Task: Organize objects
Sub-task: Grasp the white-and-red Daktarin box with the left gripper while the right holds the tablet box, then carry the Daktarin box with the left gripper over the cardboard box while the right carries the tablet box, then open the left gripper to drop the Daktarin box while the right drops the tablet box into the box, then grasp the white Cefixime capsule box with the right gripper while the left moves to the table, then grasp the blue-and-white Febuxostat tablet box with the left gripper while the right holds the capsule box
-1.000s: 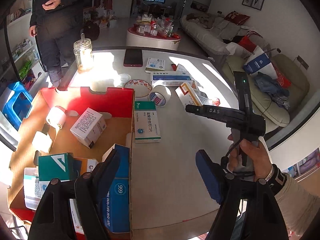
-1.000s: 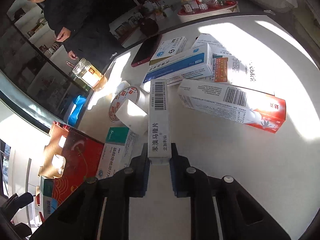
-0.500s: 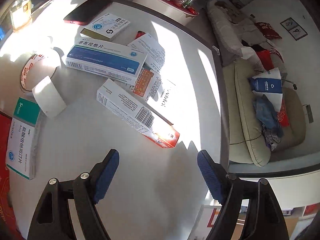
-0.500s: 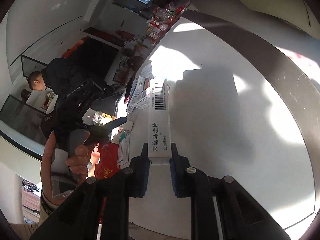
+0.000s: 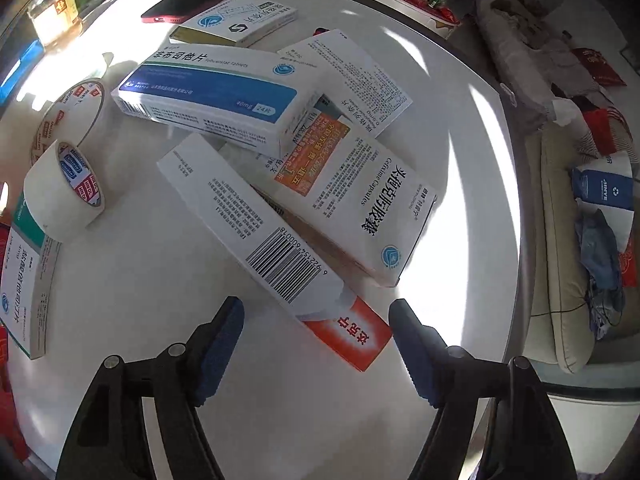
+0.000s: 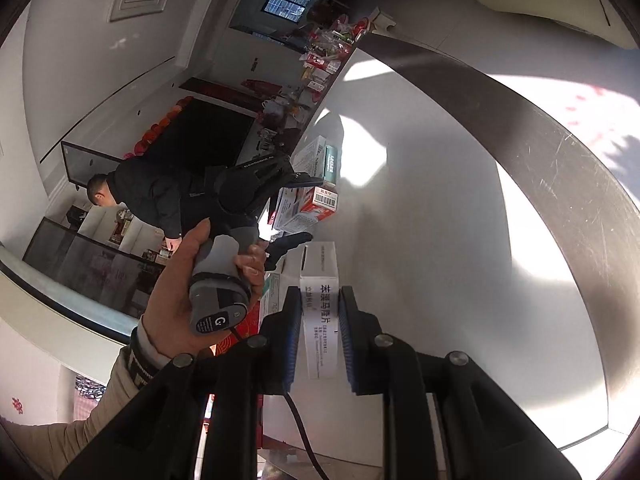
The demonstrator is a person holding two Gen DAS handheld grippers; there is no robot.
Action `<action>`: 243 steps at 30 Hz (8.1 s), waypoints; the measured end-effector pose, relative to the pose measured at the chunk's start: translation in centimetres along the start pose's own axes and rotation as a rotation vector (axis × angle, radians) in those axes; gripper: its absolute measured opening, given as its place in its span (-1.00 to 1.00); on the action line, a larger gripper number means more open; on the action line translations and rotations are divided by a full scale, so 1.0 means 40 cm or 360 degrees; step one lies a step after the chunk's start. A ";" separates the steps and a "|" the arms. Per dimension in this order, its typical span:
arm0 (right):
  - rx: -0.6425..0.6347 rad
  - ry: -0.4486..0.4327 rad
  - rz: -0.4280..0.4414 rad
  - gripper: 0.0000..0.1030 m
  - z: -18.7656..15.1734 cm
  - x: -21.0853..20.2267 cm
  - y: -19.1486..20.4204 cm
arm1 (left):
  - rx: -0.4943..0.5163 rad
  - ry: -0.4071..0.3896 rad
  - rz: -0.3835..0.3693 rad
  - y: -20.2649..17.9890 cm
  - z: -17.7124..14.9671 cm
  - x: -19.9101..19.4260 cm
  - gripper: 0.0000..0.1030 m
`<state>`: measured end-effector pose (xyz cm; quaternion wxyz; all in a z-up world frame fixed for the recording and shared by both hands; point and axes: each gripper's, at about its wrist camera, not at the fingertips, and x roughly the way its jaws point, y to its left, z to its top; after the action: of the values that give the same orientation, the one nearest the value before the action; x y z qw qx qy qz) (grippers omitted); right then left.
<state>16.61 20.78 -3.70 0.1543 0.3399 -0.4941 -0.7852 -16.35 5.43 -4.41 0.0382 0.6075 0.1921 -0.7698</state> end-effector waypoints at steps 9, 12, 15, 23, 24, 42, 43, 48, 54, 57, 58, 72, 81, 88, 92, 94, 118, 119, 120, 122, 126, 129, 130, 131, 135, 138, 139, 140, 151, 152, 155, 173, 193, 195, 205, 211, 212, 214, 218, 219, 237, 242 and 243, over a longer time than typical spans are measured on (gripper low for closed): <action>0.0003 0.0031 -0.0036 -0.63 -0.001 0.016 -0.014 | 0.0070 0.0031 -0.0207 0.091 -0.024 -0.043 -0.33; -0.0016 0.0055 -0.0067 -0.64 -0.008 0.025 -0.014 | 0.0129 0.0022 -0.0248 0.113 -0.049 -0.061 -0.40; -0.0026 0.0088 -0.0099 -0.65 -0.015 0.040 -0.013 | 0.0145 0.0052 -0.0324 0.133 -0.071 -0.070 -0.42; -0.0046 0.0103 -0.0066 -0.65 -0.034 0.031 0.002 | 0.0328 -0.0017 -0.0411 0.188 -0.143 -0.147 -0.47; -0.0048 0.0102 -0.0066 -0.65 -0.036 0.028 0.004 | 0.0365 -0.0049 -0.0411 0.190 -0.151 -0.162 -0.48; -0.0183 0.0156 -0.0101 -0.65 -0.081 0.063 0.119 | 0.0383 -0.0360 -0.0660 0.322 -0.241 -0.467 -0.48; -0.0185 0.0141 -0.0104 -0.65 -0.083 0.069 0.132 | 0.0393 -0.0391 -0.0652 0.340 -0.246 -0.495 -0.48; -0.0262 0.0012 -0.0182 -0.65 -0.096 0.094 0.216 | 0.0433 -0.0536 -0.0596 0.423 -0.280 -0.625 -0.48; -0.0216 0.0013 -0.0145 -0.65 -0.124 0.151 0.275 | 0.0435 -0.0695 -0.0545 0.516 -0.330 -0.749 -0.48; -0.0217 0.0052 -0.0123 -0.65 -0.135 0.176 0.308 | 0.0401 -0.0740 -0.0525 0.558 -0.347 -0.783 -0.48; -0.0236 0.0060 -0.0120 -0.65 -0.140 0.182 0.323 | 0.0389 -0.0759 -0.0528 0.575 -0.354 -0.794 -0.48; -0.0376 0.0102 -0.0080 -0.65 -0.170 0.196 0.427 | 0.0269 -0.0875 -0.0518 0.678 -0.385 -0.836 -0.48; -0.0433 0.0098 -0.0065 -0.65 -0.175 0.178 0.444 | 0.0206 -0.1284 -0.0435 0.747 -0.408 -1.055 -0.48; -0.0436 0.0119 -0.0042 -0.65 -0.184 0.185 0.446 | 0.0084 -0.1743 -0.0239 0.854 -0.482 -1.285 -0.47; -0.0470 0.0129 -0.0023 -0.65 -0.185 0.184 0.457 | 0.0046 -0.1908 -0.0125 0.902 -0.521 -1.384 -0.47; -0.0479 0.0138 -0.0009 -0.65 -0.186 0.187 0.464 | 0.0044 -0.1962 -0.0067 0.912 -0.537 -1.421 -0.47; -0.0852 0.0596 0.0169 -0.64 -0.352 0.477 0.716 | -0.0069 -0.0918 -0.0196 0.916 -0.304 -0.752 -0.45; -0.0889 0.0614 0.0126 -0.63 -0.359 0.511 0.726 | -0.0098 -0.0886 -0.0179 0.919 -0.295 -0.720 -0.29; -0.0919 0.0634 0.0091 -0.49 -0.365 0.543 0.731 | -0.0121 -0.0863 -0.0173 0.917 -0.291 -0.694 0.00; -0.0961 0.0678 -0.0012 0.28 -0.368 0.590 0.731 | -0.0170 -0.0827 -0.0154 0.912 -0.288 -0.657 0.27; -0.1067 0.0437 -0.0142 0.53 -0.305 0.535 0.708 | -0.0067 -0.0842 -0.0087 0.831 -0.287 -0.625 0.44; -0.1139 0.0259 -0.0413 0.79 -0.221 0.484 0.637 | 0.0098 -0.0849 -0.0099 0.711 -0.285 -0.597 0.57; -0.1126 0.0231 -0.0522 0.79 -0.191 0.473 0.599 | 0.0161 -0.0836 -0.0115 0.660 -0.289 -0.578 0.58; -0.1095 0.0200 -0.0638 0.79 -0.157 0.460 0.550 | 0.0229 -0.0826 -0.0129 0.606 -0.294 -0.554 0.60; -0.0906 0.0095 -0.0954 0.79 -0.044 0.388 0.348 | 0.0481 -0.0772 -0.0130 0.407 -0.302 -0.414 0.62; -0.0820 0.0008 -0.1093 0.79 0.011 0.338 0.238 | 0.0589 -0.0654 -0.0111 0.307 -0.285 -0.292 0.61; -0.0796 -0.0006 -0.1107 0.79 0.023 0.327 0.214 | 0.0603 -0.0637 -0.0099 0.284 -0.276 -0.258 0.61; -0.0778 -0.0021 -0.1114 0.79 0.033 0.319 0.197 | 0.0612 -0.0621 -0.0087 0.266 -0.268 -0.234 0.62; -0.0743 0.0001 -0.0934 0.79 0.084 0.323 0.174 | 0.0465 -0.0525 -0.0173 0.316 -0.209 -0.226 0.61; -0.0738 0.0026 -0.0889 0.79 0.094 0.330 0.179 | 0.0458 -0.0534 -0.0188 0.330 -0.211 -0.237 0.62; -0.0832 0.0089 -0.0863 0.79 0.121 0.374 0.211 | 0.0483 -0.0533 -0.0202 0.357 -0.243 -0.263 0.62; -0.1230 0.0615 -0.0959 0.80 0.276 0.721 0.214 | 0.0761 -0.0363 -0.0299 0.375 -0.389 -0.280 0.62; -0.0540 0.0336 -0.0455 0.37 0.109 0.321 0.137 | 0.1071 -0.0453 -0.0340 0.158 0.054 -0.320 0.62; -0.0465 0.0316 -0.0379 0.37 0.086 0.282 0.126 | 0.1228 -0.0399 -0.0319 0.102 0.101 -0.286 0.62; -0.0355 0.0267 -0.0164 0.37 0.060 0.200 0.125 | 0.1965 -0.0135 -0.0048 -0.092 0.222 -0.069 0.62; -0.0319 0.0266 -0.0108 0.37 0.073 0.194 0.123 | 0.2075 -0.0062 0.0151 -0.097 0.286 0.025 0.62; -0.0310 0.0267 -0.0103 0.37 0.075 0.197 0.123 | 0.2064 -0.0034 0.0144 -0.096 0.296 0.034 0.62; -0.0303 0.0268 -0.0102 0.37 0.078 0.202 0.121 | 0.2071 0.0043 0.0116 -0.095 0.303 0.055 0.62; -0.0290 0.0268 -0.0086 0.37 0.074 0.205 0.118 | 0.2105 0.0142 0.0127 -0.091 0.294 0.088 0.67; -0.0289 0.0268 -0.0082 0.37 0.074 0.207 0.119 | 0.2090 0.0143 0.0127 -0.090 0.293 0.087 0.67; -0.0221 0.0163 -0.0057 0.38 0.040 0.111 0.113 | 0.1973 -0.0014 0.0328 -0.067 0.169 0.029 0.26; -0.0181 0.0144 -0.0046 0.38 0.046 0.101 0.096 | 0.1837 0.0224 0.0286 -0.042 0.228 0.070 0.76; -0.0174 0.0146 -0.0042 0.38 0.047 0.103 0.093 | 0.1825 0.0218 0.0275 -0.036 0.238 0.071 0.82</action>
<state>12.00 17.94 -1.47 0.1847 0.3729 -0.4384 -0.7966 -26.27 3.99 -4.98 -0.2465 0.5929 -0.3038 -0.7039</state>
